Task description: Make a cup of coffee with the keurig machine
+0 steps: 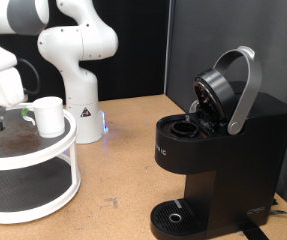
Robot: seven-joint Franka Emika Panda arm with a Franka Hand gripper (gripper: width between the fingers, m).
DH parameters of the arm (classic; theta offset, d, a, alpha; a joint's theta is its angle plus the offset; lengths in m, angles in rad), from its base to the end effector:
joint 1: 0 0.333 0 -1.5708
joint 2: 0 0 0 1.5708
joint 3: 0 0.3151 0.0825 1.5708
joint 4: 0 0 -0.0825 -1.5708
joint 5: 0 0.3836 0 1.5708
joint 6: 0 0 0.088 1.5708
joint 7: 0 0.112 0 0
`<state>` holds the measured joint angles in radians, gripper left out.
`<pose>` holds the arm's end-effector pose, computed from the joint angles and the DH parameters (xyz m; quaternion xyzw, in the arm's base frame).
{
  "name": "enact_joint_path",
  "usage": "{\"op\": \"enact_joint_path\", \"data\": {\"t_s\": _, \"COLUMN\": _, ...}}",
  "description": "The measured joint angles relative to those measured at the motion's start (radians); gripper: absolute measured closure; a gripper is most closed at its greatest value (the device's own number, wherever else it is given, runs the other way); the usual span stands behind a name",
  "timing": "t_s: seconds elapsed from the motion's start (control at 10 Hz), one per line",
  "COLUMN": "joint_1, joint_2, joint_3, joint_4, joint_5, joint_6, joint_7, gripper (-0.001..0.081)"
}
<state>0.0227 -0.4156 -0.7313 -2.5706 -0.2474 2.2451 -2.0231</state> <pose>0.3180 -0.2710 0.3648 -0.7266 -0.6859 -0.0403 0.0026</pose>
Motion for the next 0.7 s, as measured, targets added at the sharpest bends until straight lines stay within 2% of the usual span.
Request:
{"op": "enact_joint_path", "data": {"t_s": 0.2, "joint_1": -0.002, "joint_2": -0.051, "joint_3": 0.019, "joint_4": 0.044, "joint_5": -0.003, "joint_6": -0.079, "joint_7": 0.005, "gripper": 0.0345}}
{"op": "enact_joint_path", "data": {"t_s": 0.4, "joint_1": -0.009, "joint_2": -0.062, "joint_3": 0.034, "joint_4": 0.050, "joint_5": -0.009, "joint_6": -0.100, "joint_7": 0.010, "gripper": 0.0345}}
{"op": "enact_joint_path", "data": {"t_s": 0.5, "joint_1": -0.005, "joint_2": -0.061, "joint_3": 0.033, "joint_4": 0.051, "joint_5": 0.046, "joint_6": -0.128, "joint_7": 0.030, "gripper": 0.0345}}
{"op": "enact_joint_path", "data": {"t_s": 0.7, "joint_1": 0.035, "joint_2": -0.064, "joint_3": 0.031, "joint_4": 0.069, "joint_5": 0.269, "joint_6": -0.189, "joint_7": 0.101, "gripper": 0.0345}}
